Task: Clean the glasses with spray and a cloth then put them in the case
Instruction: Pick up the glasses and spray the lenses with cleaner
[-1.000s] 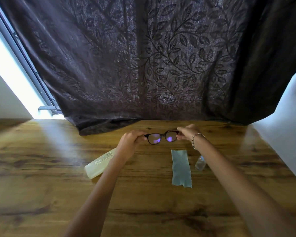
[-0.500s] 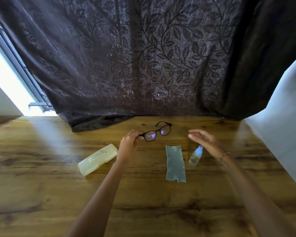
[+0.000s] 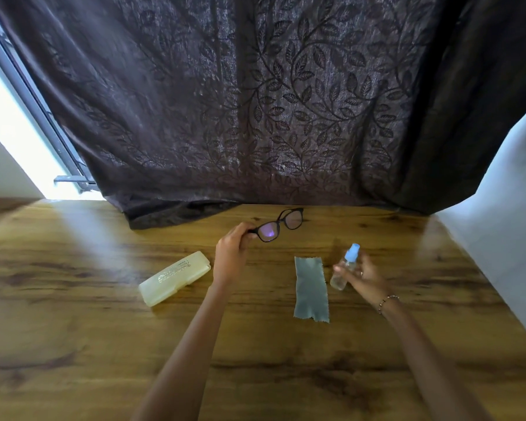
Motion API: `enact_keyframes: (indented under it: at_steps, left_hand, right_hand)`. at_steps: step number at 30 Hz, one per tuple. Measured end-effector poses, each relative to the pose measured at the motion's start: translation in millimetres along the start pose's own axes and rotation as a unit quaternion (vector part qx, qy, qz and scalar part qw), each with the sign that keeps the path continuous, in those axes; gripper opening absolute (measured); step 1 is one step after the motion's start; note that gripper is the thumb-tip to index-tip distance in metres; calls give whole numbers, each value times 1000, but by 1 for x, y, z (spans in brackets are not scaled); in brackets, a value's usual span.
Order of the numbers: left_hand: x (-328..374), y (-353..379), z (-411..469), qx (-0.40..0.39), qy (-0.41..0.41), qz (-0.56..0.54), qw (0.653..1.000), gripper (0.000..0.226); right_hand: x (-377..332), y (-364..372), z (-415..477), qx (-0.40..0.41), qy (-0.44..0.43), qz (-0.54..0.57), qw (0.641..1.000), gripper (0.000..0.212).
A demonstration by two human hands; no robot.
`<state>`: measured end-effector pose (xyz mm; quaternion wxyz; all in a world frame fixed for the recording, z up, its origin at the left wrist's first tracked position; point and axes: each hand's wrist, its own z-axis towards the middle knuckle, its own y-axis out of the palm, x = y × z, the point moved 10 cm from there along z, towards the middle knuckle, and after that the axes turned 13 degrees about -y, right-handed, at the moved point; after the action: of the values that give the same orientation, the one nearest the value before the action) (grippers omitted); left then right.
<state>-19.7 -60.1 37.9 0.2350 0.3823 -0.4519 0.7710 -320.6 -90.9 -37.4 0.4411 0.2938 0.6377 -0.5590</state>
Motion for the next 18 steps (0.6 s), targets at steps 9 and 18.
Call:
enact_keyframes:
  at_steps: [9,18]
  left_hand:
    - [-15,-15,-8,39,-65,-78,994,32]
    - [-21,-29,-18,30,-67,-100,992,26]
  right_hand:
    - [-109,75,8,40,-215,-14,976,42]
    - [-164,104,1,49,-286,-15,957,52]
